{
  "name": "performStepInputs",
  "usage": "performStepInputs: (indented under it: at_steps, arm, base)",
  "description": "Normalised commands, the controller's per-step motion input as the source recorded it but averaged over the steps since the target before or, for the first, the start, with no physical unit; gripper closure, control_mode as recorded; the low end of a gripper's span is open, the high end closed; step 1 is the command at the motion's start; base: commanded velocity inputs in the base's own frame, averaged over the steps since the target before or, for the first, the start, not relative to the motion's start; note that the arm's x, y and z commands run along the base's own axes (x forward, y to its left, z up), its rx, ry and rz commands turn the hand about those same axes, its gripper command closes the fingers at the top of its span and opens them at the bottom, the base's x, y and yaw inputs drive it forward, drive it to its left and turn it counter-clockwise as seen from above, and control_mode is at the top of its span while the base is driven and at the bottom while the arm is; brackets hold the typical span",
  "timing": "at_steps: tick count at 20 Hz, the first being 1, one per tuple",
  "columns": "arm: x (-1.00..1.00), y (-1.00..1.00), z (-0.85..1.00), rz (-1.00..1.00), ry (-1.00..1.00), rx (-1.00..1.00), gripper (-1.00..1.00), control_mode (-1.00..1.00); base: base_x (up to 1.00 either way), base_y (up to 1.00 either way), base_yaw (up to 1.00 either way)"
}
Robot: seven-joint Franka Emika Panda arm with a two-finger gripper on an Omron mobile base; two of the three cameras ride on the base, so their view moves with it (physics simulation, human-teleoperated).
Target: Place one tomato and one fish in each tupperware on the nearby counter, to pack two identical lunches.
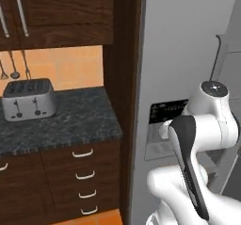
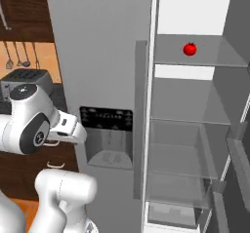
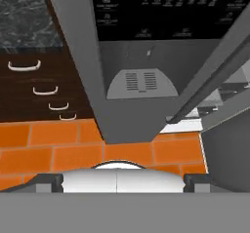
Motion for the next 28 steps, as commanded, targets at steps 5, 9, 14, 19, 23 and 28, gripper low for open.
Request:
performStepInputs:
  at_steps: [5, 9, 14, 19, 23, 28]
  arm:
    - [0.0, 0.0, 0.0, 0.0, 0.0, 0.0, -1.0, 1.0]
    - [0.0, 0.0, 0.0, 0.0, 0.0, 0.0, -1.0, 1.0]
    - [0.0, 0.0, 0.0, 0.0, 0.0, 0.0, -1.0, 1.0]
    - [0.0, 0.0, 0.0, 0.0, 0.0, 0.0, -1.0, 1.0]
    - [0.0, 0.0, 0.0, 0.0, 0.0, 0.0, -1.0, 1.0]
    - [0.0, 0.0, 0.0, 0.0, 0.0, 0.0, -1.0, 1.0]
  base:
    - [0.03, -1.0, -0.07]
    - [0.22, -0.76, -0.01]
    - [0.33, -0.38, 0.0]
    - [0.38, -0.15, 0.0]
    - [0.27, -0.37, 0.0]
    - [0.19, -0.3, 0.0]
